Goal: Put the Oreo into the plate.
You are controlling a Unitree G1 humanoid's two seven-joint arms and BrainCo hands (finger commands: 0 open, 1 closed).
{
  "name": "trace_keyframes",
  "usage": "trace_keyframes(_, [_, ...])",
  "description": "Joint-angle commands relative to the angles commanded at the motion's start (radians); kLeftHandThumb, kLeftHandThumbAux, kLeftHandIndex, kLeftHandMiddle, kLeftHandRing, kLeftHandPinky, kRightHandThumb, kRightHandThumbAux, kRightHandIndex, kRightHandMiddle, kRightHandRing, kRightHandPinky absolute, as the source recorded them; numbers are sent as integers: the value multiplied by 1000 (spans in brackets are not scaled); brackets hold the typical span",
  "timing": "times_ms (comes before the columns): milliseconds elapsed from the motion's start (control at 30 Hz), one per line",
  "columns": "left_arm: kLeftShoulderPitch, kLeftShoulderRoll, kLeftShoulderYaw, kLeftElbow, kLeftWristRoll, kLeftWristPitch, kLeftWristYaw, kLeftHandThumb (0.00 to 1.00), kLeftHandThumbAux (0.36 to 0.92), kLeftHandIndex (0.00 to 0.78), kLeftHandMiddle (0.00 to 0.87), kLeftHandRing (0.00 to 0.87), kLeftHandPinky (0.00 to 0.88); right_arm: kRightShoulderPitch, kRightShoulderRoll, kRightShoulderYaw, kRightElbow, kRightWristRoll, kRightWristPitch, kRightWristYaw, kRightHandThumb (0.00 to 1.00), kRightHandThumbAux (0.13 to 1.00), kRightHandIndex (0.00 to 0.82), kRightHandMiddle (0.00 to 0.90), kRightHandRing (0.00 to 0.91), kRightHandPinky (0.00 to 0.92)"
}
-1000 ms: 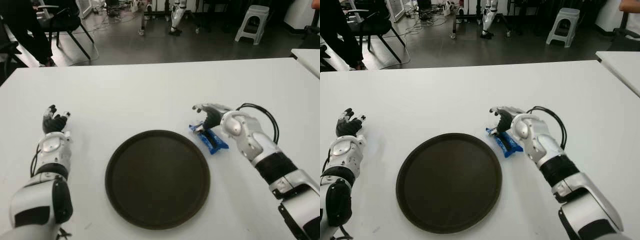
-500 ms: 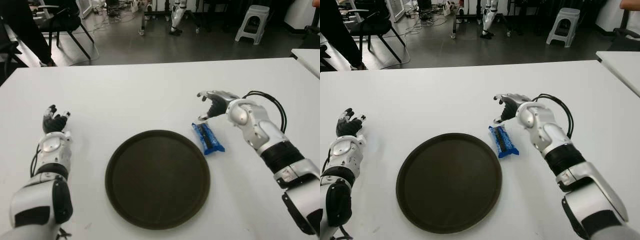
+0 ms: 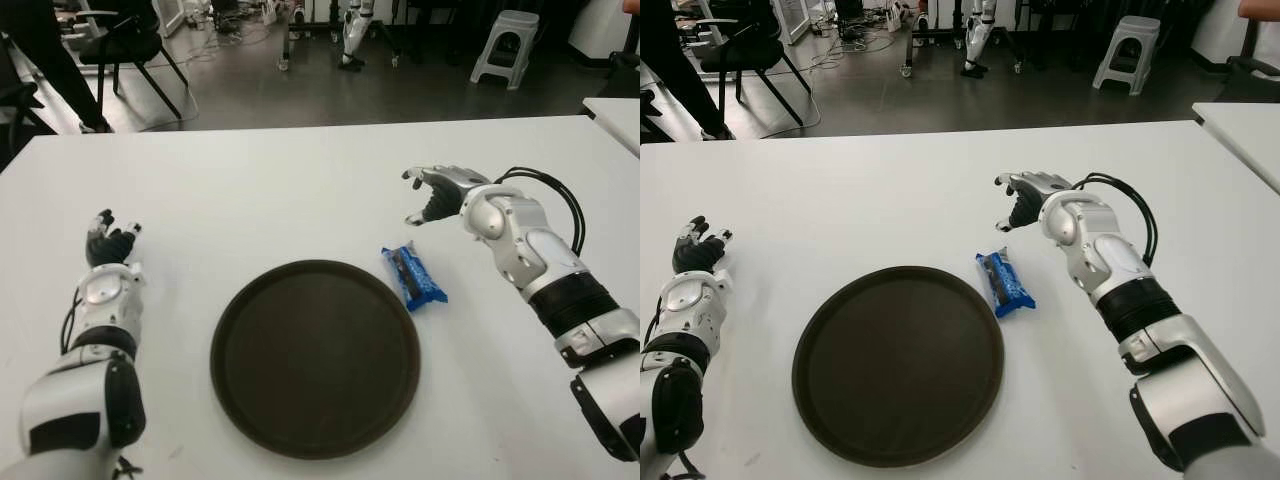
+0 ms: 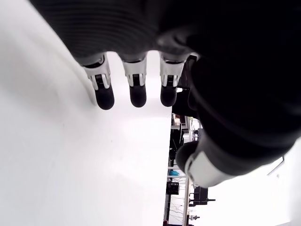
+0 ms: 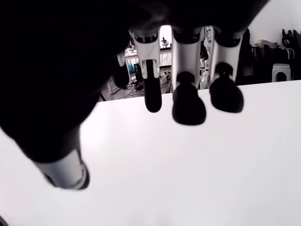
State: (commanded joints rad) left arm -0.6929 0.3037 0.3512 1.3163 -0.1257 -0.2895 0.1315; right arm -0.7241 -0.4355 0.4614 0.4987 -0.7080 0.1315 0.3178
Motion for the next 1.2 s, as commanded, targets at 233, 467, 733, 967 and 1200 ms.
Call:
trace_keyframes(233, [0,-3,6,1,-6,-2,-4,0,810,0,0,0,24,23,-16,-3,-44,5,5,13,220,706,0,707,762,783])
trace_keyframes(467, [1,-2,6,1,-3,-2,-7,0,806,0,0,0,23,33,-25,-2,-78,-5,30,28,215,708,0,707,764,783])
trace_keyframes(733, [0,-4,5,0,-1,-2,2,0,814,0,0,0,31,56,-47,-4,-135,-17,45,35,170,714,0,554,748,733])
trace_keyframes(967, [0,-4,-1,-2,4,-3,3,0,813,0,0,0,29,74,-58,-4,-168,-24,61,44,105,681,0,131,463,475])
trace_keyframes(1200, [-2,-3,1,-1,0,0,1,0,810,0,0,0,36,88,-62,-7,-183,-28,63,49,80,640,0,55,220,239])
